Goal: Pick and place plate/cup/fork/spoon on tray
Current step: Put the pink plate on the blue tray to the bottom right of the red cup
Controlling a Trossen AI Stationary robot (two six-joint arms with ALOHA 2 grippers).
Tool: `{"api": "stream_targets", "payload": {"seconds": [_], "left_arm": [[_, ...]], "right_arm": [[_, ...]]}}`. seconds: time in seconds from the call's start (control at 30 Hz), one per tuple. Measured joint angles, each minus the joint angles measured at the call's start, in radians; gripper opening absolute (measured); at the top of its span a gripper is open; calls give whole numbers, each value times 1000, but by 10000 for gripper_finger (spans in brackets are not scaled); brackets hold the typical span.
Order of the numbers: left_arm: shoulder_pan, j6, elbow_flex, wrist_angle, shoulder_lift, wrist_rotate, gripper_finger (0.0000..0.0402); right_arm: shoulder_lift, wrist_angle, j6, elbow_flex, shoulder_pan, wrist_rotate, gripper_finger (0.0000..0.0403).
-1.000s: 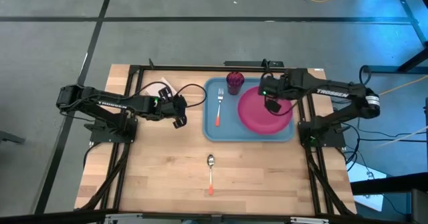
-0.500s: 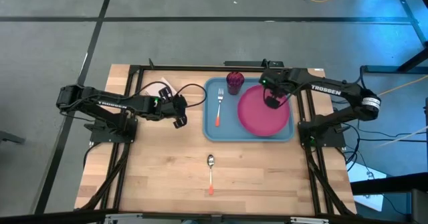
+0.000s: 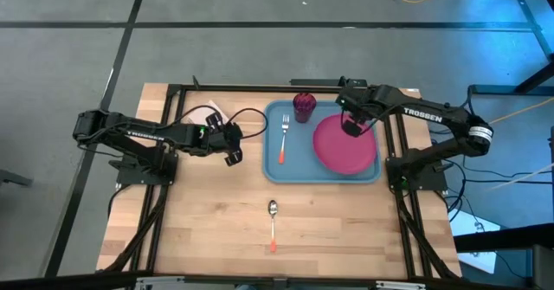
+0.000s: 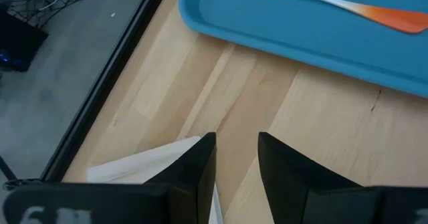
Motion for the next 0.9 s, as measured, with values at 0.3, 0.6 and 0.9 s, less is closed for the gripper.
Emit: {"api": "stream_targets", "payload": {"seconds": [0.3, 0.6, 0.9], "left_arm": [[0, 0, 0, 0, 0, 0, 104], [0, 0, 0, -1, 0, 0, 104], [0, -1, 0, 10, 0, 0, 104]], "right_arm": [[-1, -251, 311, 134, 119, -188, 100], [-11, -453, 559, -9, 282, -101, 100], [-14, -381, 566, -290, 185, -85, 100]]}}
